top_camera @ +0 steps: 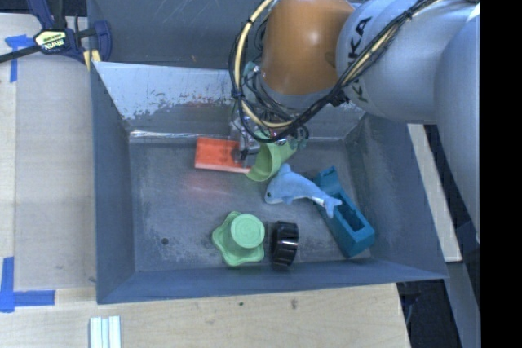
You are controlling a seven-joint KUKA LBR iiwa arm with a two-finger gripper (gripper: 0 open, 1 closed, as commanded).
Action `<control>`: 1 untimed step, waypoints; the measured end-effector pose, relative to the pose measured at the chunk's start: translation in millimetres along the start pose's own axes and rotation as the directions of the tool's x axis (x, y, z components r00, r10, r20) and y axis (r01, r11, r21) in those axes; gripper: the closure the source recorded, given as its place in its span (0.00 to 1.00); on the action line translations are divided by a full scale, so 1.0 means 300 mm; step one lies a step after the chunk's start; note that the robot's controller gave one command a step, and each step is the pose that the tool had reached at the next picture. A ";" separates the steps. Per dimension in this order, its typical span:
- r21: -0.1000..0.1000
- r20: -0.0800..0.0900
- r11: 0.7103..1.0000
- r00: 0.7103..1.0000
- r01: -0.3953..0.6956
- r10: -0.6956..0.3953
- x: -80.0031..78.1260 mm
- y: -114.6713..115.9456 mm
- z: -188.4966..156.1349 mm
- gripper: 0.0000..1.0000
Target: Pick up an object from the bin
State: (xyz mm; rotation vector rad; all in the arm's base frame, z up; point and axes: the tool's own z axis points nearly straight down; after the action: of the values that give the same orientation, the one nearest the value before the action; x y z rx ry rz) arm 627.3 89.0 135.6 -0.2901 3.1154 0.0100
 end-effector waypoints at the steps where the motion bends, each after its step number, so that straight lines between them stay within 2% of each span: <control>1: 0.000 -0.001 1.000 1.000 0.000 0.000 0.001 0.000 -0.027 1.00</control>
Offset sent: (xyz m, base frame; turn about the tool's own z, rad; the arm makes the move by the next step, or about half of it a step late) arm -0.0002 0.0000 0.0499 0.0000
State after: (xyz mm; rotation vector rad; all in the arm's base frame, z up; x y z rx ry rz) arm 627.0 88.9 143.6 -0.2899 3.1163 0.0095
